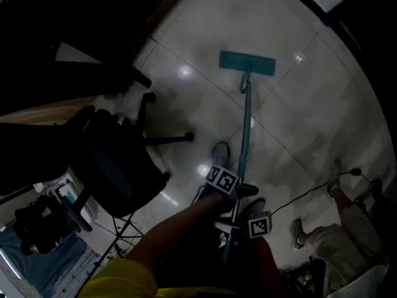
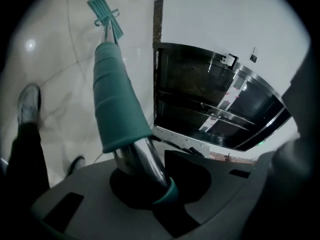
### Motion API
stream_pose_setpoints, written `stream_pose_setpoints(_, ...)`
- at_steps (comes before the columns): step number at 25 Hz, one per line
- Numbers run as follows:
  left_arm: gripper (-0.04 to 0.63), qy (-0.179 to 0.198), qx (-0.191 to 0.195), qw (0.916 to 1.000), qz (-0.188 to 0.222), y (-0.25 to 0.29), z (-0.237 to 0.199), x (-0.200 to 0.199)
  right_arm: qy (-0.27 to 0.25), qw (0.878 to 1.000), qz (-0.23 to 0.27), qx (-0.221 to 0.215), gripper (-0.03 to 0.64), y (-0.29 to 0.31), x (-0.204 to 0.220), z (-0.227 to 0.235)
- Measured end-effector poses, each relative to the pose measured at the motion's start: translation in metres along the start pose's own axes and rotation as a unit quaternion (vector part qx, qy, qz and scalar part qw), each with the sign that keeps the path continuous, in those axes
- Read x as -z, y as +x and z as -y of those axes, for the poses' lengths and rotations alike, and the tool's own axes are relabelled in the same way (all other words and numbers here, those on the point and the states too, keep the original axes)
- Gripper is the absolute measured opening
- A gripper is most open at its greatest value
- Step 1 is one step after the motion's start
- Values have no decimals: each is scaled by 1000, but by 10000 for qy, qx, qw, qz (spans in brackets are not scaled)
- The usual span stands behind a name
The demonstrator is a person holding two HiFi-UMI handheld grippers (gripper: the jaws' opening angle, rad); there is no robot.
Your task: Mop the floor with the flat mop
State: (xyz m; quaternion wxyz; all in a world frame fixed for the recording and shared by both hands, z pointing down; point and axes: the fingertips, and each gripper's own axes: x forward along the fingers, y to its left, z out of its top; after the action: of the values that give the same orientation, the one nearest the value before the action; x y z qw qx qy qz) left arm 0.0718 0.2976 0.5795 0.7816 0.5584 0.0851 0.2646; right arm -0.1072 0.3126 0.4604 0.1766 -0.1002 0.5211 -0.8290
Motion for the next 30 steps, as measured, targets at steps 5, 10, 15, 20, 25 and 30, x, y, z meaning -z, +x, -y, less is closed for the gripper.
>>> stream_pose_setpoints(5,58,-373,274,9989,11,17,-2,60,-97,9991,333,257,18,-14,44,13)
stream_pose_setpoints(10,58,58,86,9999,-83,38,-13,-84,-1172,9911,391,484,25,-43,-100,31)
stream_pose_setpoints(15,61,495,-639,9965,-227,40,-9,-234,-720,9927,755,606,9,-60,-241,30)
stream_pose_setpoints(20,55,807,-603,9944,-326,39,2,-204,-795,9940,748,-63,13,-45,-208,-4)
stream_pose_setpoints(25,83,267,403,9987,154,52,34,-35,-294,9977,589,-160,34,-54,-35,-27)
stream_pose_setpoints(30,97,-657,835,9928,560,74,86,142,296,9995,78,36,73,-87,145,-73)
